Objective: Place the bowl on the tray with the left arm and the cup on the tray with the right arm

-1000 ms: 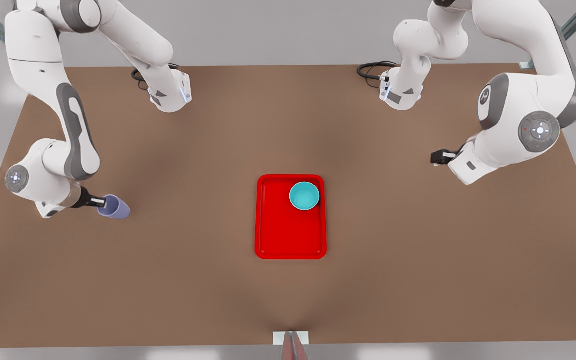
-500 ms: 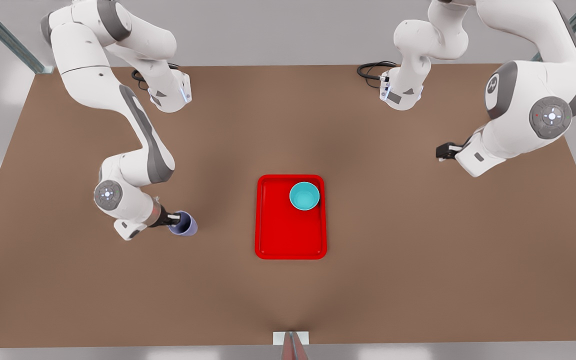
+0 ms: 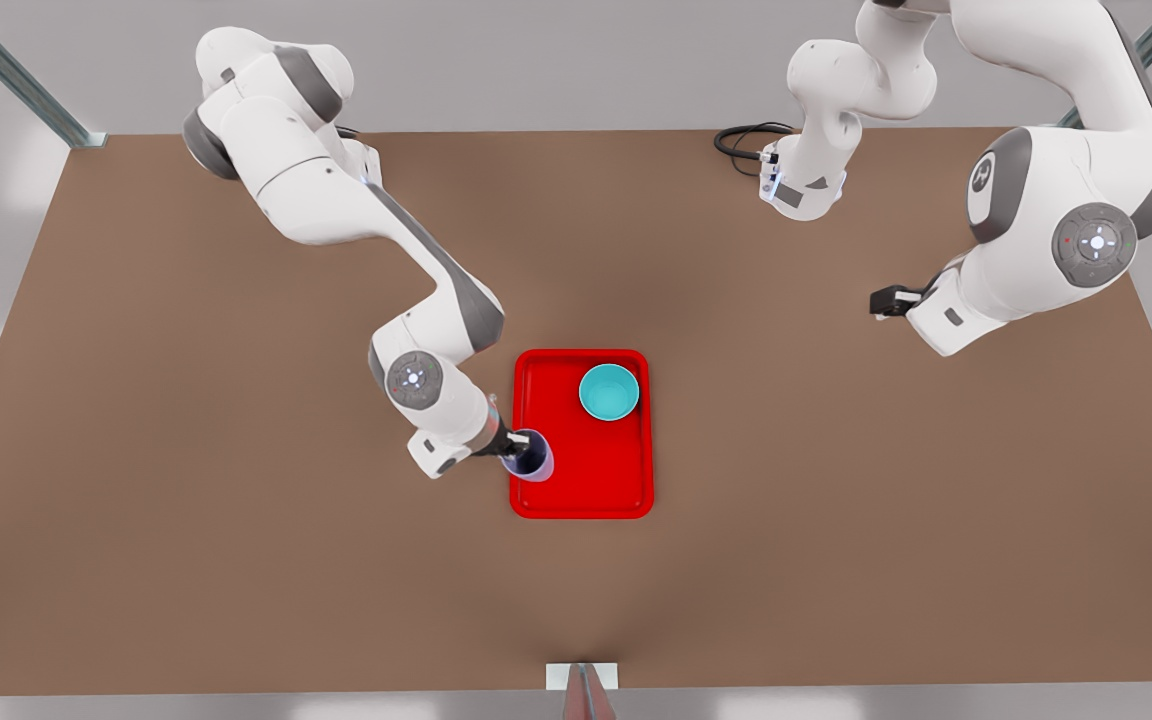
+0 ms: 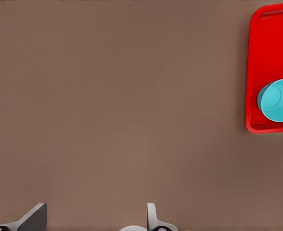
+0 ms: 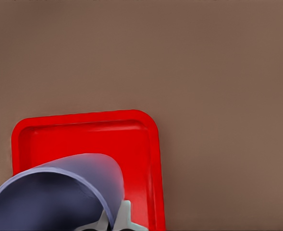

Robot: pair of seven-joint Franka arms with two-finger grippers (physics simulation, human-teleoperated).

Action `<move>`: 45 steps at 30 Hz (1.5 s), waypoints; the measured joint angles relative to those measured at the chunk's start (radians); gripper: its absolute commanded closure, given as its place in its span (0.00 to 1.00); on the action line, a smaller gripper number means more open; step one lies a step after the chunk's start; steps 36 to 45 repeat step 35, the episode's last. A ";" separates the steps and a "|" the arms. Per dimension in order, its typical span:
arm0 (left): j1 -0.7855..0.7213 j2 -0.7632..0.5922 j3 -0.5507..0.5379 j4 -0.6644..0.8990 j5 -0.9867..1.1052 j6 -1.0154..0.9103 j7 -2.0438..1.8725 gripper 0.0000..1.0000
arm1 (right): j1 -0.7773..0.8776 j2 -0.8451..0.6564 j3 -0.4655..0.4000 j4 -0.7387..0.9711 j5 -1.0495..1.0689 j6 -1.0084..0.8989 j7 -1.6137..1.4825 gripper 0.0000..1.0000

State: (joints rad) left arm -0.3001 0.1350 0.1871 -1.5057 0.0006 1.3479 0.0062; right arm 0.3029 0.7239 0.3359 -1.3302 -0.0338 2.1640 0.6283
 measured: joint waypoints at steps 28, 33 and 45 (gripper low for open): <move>0.000 0.021 -0.001 0.002 -0.013 0.004 -0.018 0.00 | -0.146 -0.180 -0.010 0.004 -0.019 -0.237 -0.009 0.00; 0.000 0.034 -0.001 0.022 -0.033 0.001 -0.018 0.00 | -0.318 -0.537 -0.146 -0.191 -0.067 -0.552 -0.337 0.00; -0.003 0.037 -0.002 0.022 -0.031 0.002 -0.017 0.00 | -0.285 -0.483 -0.316 -0.177 -0.007 -0.582 -0.543 0.00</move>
